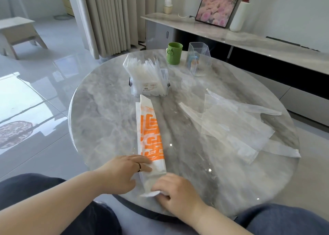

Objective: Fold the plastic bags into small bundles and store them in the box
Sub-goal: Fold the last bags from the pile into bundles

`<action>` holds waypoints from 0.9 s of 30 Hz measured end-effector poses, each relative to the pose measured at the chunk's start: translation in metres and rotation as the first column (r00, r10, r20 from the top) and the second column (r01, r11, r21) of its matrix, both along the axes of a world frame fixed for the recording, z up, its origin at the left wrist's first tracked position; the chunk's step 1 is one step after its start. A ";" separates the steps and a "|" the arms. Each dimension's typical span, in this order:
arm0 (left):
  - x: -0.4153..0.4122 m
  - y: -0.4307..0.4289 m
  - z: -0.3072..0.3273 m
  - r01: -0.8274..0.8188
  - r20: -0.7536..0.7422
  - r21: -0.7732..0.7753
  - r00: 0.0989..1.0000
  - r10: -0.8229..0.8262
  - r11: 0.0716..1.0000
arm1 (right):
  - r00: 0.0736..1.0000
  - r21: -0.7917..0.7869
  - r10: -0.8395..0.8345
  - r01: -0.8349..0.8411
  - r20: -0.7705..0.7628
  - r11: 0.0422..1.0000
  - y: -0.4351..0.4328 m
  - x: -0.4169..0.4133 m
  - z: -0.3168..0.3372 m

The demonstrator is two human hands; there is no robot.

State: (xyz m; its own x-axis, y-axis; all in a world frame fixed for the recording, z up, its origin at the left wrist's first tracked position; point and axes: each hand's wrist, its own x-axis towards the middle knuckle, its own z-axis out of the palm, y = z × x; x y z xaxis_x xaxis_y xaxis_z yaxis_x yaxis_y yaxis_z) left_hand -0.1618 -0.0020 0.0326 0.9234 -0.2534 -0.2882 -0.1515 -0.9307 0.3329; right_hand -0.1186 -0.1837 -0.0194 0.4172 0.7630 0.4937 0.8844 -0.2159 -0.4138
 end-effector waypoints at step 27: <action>0.017 0.000 -0.031 -0.121 0.391 -0.086 0.909 0.146 0.989 | 0.860 -0.492 -0.373 0.171 -0.348 0.854 0.065 0.092 0.035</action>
